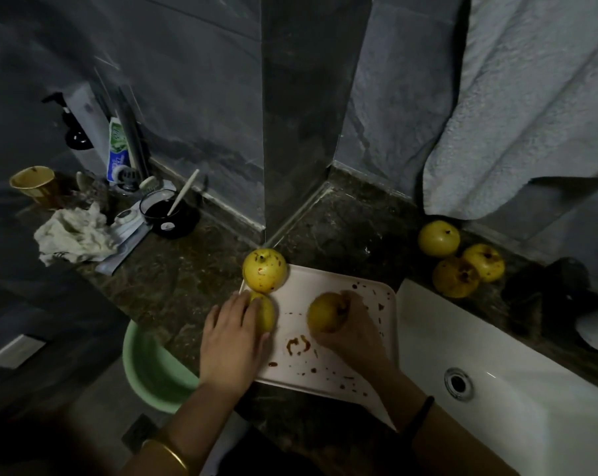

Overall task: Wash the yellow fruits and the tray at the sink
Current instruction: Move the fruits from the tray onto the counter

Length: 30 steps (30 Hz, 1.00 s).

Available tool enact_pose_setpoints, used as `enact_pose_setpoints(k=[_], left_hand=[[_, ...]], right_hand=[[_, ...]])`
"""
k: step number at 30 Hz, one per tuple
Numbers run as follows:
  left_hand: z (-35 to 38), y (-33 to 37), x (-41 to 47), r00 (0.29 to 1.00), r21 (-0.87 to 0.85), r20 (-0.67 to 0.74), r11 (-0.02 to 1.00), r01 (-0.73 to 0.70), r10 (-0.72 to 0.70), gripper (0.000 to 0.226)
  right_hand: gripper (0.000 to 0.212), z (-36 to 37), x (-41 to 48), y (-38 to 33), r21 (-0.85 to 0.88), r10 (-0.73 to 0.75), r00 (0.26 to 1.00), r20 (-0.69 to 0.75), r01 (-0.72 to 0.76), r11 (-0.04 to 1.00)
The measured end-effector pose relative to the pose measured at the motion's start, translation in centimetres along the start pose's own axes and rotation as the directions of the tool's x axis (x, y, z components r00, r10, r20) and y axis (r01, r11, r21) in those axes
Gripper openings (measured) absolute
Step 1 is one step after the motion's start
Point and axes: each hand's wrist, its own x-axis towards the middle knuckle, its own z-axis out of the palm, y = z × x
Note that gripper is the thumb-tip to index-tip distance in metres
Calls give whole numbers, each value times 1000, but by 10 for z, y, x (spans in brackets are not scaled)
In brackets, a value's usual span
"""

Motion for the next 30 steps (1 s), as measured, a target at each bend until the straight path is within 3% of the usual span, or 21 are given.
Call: enact_pose_setpoints(k=[5,9,12,16,19,22,25,30], left_hand=[[0,10,5,1000,31,12,999,26,-26,62],[2,19,11,1000,114,15,993,6,-7,69],[5,27,20,1000,97,9,995,-9,8,68],[11,40,29,992,112,-2,985,-128,129,72],[18,50,33,977,107,-45,973,-205,211,58],[20,61,37,970,65,-77,972,-227,232,61],[18,65,41,967,48,-87,970,-236,240,59],[19,59,40,981,63,-43,981,-186,189,59]], right_hand=[[64,-50,15,27,350,123,982,-145,-66,934],[71,-82,24,52,215,159,901,-405,-76,974],[78,-103,25,65,223,164,858,-486,-59,973],[77,-122,34,81,134,148,856,-495,-93,987],[78,-133,34,81,160,150,857,-493,-81,984],[65,-152,37,72,216,119,835,-537,0,976],[70,-181,49,67,264,115,774,-622,69,962],[73,-221,79,70,227,174,729,-662,-26,973]])
